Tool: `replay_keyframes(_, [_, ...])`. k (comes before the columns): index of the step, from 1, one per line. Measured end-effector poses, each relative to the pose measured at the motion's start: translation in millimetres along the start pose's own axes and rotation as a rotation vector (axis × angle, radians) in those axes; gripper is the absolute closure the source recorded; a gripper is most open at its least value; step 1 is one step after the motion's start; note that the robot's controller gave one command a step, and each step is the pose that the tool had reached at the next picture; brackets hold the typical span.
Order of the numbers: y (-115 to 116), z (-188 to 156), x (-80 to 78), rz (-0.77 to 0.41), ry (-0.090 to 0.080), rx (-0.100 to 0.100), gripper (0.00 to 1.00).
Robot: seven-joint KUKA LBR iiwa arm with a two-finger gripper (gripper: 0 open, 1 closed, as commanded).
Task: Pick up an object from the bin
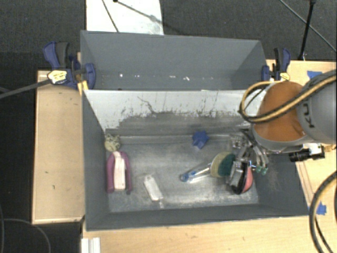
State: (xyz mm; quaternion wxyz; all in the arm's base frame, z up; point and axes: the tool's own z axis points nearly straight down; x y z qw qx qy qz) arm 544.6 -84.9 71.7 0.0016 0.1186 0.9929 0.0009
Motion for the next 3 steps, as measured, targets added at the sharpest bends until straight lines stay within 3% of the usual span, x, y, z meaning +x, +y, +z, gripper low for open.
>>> replay_keyframes(1, [-0.9, -3.3, -3.2, -0.001, -0.011, 0.001, 1.0])
replay_keyframes(2, [-8.9, -1.5, -39.8, -0.04, -0.003, 0.001, 1.0])
replay_keyframes(3, [5.1, -146.5, 8.3, -0.046, -0.006, 0.001, 1.0])
